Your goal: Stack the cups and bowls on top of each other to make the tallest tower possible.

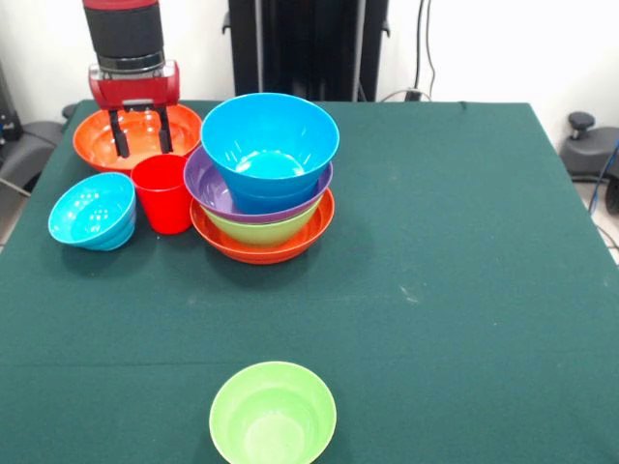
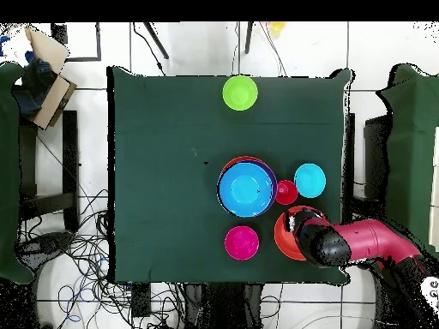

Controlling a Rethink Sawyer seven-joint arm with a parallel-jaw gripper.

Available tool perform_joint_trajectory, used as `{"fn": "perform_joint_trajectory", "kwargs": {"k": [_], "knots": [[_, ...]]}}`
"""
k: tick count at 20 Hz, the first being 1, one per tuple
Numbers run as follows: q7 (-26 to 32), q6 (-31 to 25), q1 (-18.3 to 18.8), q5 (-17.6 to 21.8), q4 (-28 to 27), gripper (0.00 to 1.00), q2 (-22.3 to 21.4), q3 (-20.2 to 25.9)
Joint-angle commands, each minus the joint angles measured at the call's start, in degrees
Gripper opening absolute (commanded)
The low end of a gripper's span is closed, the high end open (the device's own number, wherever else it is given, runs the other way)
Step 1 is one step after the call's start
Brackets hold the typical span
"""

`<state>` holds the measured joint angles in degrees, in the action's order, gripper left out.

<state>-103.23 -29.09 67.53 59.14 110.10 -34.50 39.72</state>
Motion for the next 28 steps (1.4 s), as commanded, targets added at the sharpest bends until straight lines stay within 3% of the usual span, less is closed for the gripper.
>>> {"fn": "perform_joint_trajectory", "kwargs": {"k": [1, 9, 14, 15, 28], "knots": [[9.07, -1.99, -2.18, 1.00, 0.88, 1.00, 0.71, -0.38], [2.88, 4.92, -7.71, 8.30, -6.56, 1.00, 9.33, -3.63], [3.11, 7.27, -9.02, 9.70, -10.38, 1.00, 13.75, -4.25], [3.35, 7.44, -9.15, 9.50, -10.61, 0.00, 13.92, -4.43], [1.56, 6.73, -9.91, 8.13, -7.44, 0.00, 9.63, -5.79]]}}
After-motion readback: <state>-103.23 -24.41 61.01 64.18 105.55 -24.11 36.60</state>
